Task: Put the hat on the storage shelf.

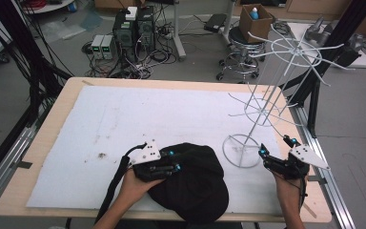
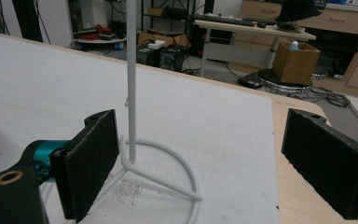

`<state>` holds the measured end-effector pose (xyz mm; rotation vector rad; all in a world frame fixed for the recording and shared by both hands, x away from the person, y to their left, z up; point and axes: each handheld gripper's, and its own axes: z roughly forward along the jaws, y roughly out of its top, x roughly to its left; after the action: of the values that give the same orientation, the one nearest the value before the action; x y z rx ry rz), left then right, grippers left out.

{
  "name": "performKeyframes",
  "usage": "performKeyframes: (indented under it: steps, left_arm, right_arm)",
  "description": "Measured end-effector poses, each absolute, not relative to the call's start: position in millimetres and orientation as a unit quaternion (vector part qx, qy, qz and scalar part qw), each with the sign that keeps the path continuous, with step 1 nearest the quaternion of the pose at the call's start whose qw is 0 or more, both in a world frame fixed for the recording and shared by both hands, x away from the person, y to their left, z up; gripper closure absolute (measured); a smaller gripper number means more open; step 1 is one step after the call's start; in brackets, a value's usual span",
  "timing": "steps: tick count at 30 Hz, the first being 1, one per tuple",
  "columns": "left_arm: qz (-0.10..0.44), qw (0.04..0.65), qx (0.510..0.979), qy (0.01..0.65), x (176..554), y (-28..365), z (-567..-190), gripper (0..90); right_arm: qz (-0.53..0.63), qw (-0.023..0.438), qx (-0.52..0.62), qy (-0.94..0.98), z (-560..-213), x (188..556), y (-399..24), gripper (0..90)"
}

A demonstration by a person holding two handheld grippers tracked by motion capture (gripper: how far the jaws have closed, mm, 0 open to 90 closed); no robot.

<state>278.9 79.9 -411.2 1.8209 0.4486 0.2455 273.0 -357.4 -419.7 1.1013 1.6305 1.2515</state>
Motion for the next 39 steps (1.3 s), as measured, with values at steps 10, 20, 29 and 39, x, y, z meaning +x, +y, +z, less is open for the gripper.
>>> performKeyframes:
  steps: [10,20,29,39]
  left_arm:
    - [0.098,0.634,0.746,0.181,280,88,-400,68.5]
    - [0.114,0.663,0.721,0.167,281,105,-375,68.7]
    - [0.14,0.685,0.693,0.173,296,129,-355,68.9]
    - [0.16,0.678,0.705,0.133,317,139,-313,68.9]
  right_arm:
    - [0.495,0.396,0.437,0.638,-419,271,-360,10.2]
    - [0.496,0.395,0.437,0.638,-419,271,-360,10.3]
    - [0.496,0.393,0.439,0.637,-420,273,-360,10.2]
    - [0.497,0.391,0.441,0.637,-420,273,-360,10.2]
